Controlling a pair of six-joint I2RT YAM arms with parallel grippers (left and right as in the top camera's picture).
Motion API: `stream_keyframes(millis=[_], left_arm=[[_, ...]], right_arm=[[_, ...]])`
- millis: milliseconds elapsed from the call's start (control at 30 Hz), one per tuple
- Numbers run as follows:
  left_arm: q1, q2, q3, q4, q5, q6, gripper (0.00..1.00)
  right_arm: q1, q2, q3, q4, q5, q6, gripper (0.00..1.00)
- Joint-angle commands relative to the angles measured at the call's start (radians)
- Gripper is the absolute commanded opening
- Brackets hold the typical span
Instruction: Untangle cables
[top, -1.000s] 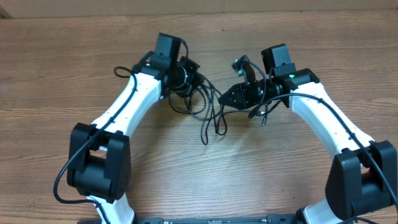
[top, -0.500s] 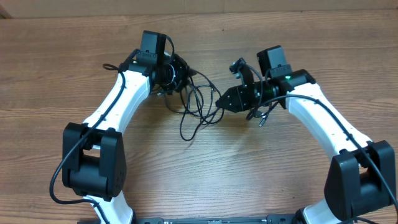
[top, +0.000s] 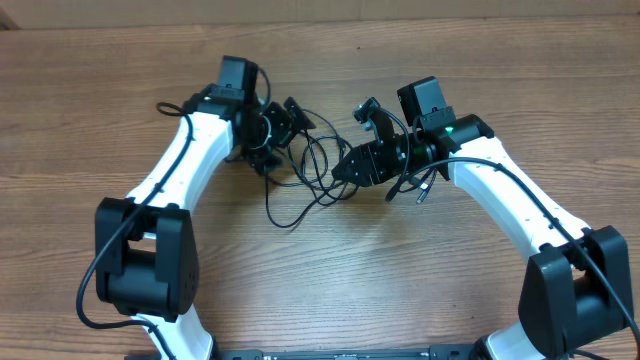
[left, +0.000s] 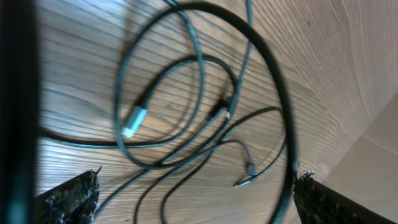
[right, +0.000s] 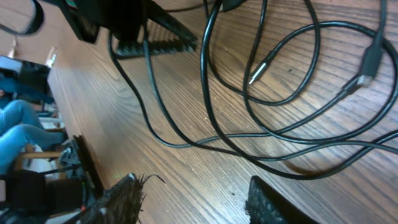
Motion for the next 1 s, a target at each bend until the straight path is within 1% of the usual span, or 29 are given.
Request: stream_keyframes(millis=[0,100,133,167,200,333,467,533,567,667,733,833,900,967], left_arm=[[0.061,-0.015,0.012,-0.04,0.001,0.123,1.0],[0.11,-0.021,0.044,-0.172,-0.007,0.131,1.0],[0.121,-0.021,0.057,-0.225,-0.029,0.131,1.0],[0.129,-0.021,0.072,-0.303,-0.084,0.132,1.0],[0.129,-0.021,0.076,-0.348,-0.124,0.134,1.0],[0.116,-0.021,0.076,-0.435,-0.15,0.25,1.0],[0.113,-0.021,0.076,-0.472,-0.169,0.29,1.0],[0.116,-0.022,0.083,-0.455,-0.147,0.344,1.0],[0.119,-0.022,0.093,-0.446,-0.113,0.384,1.0],[0.134,-0.024,0.165,-0.441,0.049,0.504,0.99],[0.137,-0.033,0.232,-0.451,0.08,0.52,0.99],[0.137,-0.061,0.327,-0.486,0.025,0.52,1.0],[0.129,-0.093,0.369,-0.517,-0.052,0.519,0.99],[0.114,-0.136,0.373,-0.546,-0.144,0.515,1.0]], right_arm=[[0.0,-0.017,0.004,0.002,0.026,-0.003,0.56],[0.0,-0.017,0.004,-0.006,0.027,-0.003,0.59],[0.0,-0.017,0.004,-0.006,0.027,-0.003,0.59],[0.0,-0.017,0.004,-0.003,0.027,-0.003,0.6],[0.0,-0.017,0.004,-0.001,0.027,-0.003,0.6],[0.0,-0.017,0.004,0.002,0.027,-0.003,0.61],[0.0,-0.017,0.004,0.001,0.027,-0.003,0.61],[0.0,-0.017,0.004,-0.003,0.027,-0.003,0.61],[0.0,-0.017,0.004,-0.006,0.03,-0.003,0.61],[0.0,-0.017,0.004,-0.016,0.051,-0.004,0.62],[0.0,-0.017,0.004,-0.02,0.068,-0.004,0.62],[0.0,-0.017,0.004,-0.027,0.083,-0.003,0.62],[0.0,-0.017,0.003,-0.032,0.084,-0.003,0.62],[0.0,-0.017,0.003,-0.036,0.084,-0.003,0.62]])
